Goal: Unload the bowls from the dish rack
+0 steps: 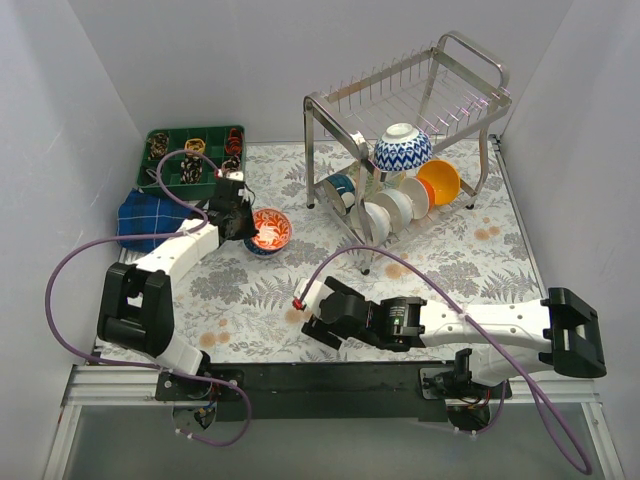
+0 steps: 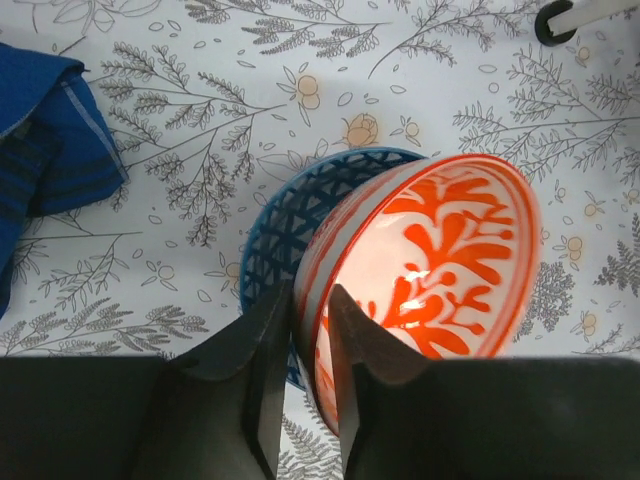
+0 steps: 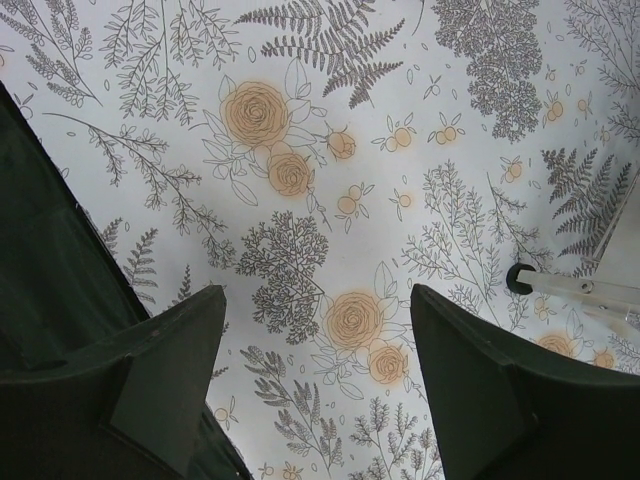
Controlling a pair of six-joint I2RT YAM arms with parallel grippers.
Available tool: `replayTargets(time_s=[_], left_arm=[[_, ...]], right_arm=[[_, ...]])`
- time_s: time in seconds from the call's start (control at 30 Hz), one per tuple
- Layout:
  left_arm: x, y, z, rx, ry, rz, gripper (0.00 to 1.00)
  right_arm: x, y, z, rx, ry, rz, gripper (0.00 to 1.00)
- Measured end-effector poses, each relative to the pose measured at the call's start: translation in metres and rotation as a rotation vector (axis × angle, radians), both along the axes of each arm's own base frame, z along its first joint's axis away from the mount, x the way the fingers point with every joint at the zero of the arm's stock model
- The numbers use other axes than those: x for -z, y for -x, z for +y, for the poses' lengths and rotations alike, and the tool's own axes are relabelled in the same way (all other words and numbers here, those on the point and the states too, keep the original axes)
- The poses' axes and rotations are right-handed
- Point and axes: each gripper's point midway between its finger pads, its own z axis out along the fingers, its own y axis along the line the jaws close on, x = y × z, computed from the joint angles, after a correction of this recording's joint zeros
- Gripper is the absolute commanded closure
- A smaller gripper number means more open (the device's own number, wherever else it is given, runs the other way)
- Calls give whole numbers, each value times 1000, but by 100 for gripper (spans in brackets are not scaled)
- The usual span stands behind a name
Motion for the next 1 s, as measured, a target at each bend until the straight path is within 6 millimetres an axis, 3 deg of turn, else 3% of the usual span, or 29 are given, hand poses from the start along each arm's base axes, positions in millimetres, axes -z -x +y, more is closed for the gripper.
replayTargets(time_s=[0.33, 0.5, 0.63, 0.8, 0.9, 1.0], left_arm=[[6, -2, -2, 12, 26, -16, 62], [5, 3, 2, 6, 15, -29, 65], [-7, 6, 8, -11, 18, -73, 70], [-21, 5, 16, -42, 32, -120, 69], [-25, 4, 17, -51, 43, -134, 64], [-30, 8, 16, -47, 60, -147, 55]], right_arm=[[-2, -8, 0, 26, -14, 1, 17], [-2, -12, -2, 36, -14, 2, 18], [-2, -13, -2, 40, -14, 1, 18], [-2, -14, -2, 44, -16, 1, 18], [-8, -14, -3, 45, -25, -2, 17], [-30, -19, -3, 59, -58, -15, 17]])
